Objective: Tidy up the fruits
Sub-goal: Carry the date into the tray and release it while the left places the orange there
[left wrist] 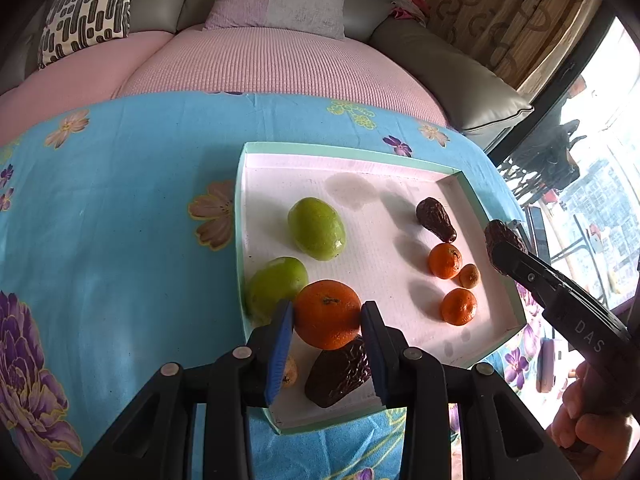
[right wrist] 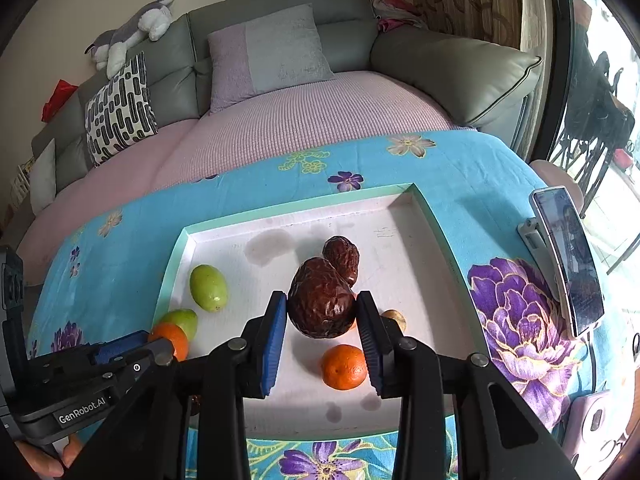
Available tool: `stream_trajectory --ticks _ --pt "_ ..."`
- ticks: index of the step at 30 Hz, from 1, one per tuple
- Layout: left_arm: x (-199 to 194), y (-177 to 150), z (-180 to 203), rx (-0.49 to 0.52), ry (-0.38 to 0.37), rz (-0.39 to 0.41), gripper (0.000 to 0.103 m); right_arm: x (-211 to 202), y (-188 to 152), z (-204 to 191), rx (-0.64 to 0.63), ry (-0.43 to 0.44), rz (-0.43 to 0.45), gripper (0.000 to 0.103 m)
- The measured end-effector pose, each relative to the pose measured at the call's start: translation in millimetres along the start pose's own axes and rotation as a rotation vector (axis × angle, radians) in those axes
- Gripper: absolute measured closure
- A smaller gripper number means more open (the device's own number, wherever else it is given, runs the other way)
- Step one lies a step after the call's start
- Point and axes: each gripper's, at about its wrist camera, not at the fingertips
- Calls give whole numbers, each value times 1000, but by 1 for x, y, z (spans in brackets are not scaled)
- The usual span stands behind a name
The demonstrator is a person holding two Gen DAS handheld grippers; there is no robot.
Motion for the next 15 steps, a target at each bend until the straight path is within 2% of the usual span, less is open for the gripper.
stream_trajectory --ticks 8,15 --pt "13 -6 0 -1 14 -52 66 36 -14 -19 -61 26 -116 66" --pt "22 -9 -4 -14 21 -86 66 50 -20 -22 -70 30 -162 66"
Point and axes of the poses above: each gripper's, at about its wrist camera, not at the fingertips, and x roughly the way its jaws point, z to its right, y to its top, and after that the axes turned 4 degrees about -y, right-handed
